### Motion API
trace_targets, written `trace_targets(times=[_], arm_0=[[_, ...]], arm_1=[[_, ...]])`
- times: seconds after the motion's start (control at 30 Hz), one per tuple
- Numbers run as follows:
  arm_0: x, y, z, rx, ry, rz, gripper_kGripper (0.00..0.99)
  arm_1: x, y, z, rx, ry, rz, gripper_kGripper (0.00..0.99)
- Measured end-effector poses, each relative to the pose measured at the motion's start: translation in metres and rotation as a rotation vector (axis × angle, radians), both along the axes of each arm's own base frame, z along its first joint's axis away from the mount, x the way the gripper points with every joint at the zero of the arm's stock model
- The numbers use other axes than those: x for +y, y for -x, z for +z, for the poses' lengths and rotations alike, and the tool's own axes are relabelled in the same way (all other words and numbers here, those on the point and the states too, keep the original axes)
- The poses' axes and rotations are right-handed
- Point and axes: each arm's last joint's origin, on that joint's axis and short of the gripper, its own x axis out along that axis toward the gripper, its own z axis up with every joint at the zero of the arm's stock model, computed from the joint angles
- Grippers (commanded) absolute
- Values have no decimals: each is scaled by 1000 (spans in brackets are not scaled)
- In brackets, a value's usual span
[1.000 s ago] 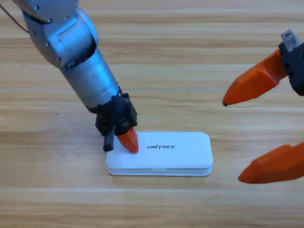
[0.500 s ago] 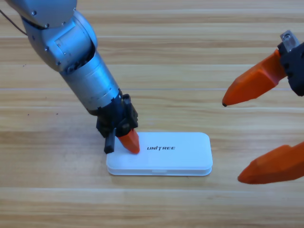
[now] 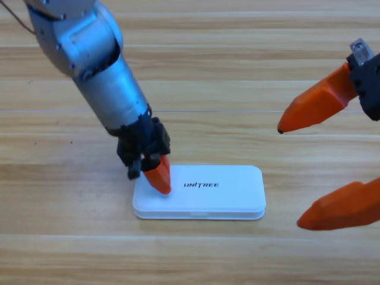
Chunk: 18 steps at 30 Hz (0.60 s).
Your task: Clean up eraser and pencils
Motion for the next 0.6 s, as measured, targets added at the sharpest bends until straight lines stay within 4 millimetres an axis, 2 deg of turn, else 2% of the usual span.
trace_targets(times=[0.1, 0.17, 0.33, 0.43, 0.53, 0.6], arm_0=[[1, 1, 22, -3, 10, 8, 990], [5, 8, 47, -11, 43, 10, 990], [28, 44, 143, -79, 237, 0, 990], [46, 71, 187, -98, 375, -1, 990], [60, 94, 212, -90, 478, -23, 990], [64, 104, 216, -85, 500, -41, 990]], arm_1=[[0, 0, 0, 0, 0, 0, 945], [0, 0, 0, 0, 0, 0, 945], [0, 0, 0, 0, 0, 0, 945], [0, 0, 0, 0, 0, 0, 945], [0, 0, 0, 0, 0, 0, 945], [0, 0, 0, 0, 1, 0, 945]])
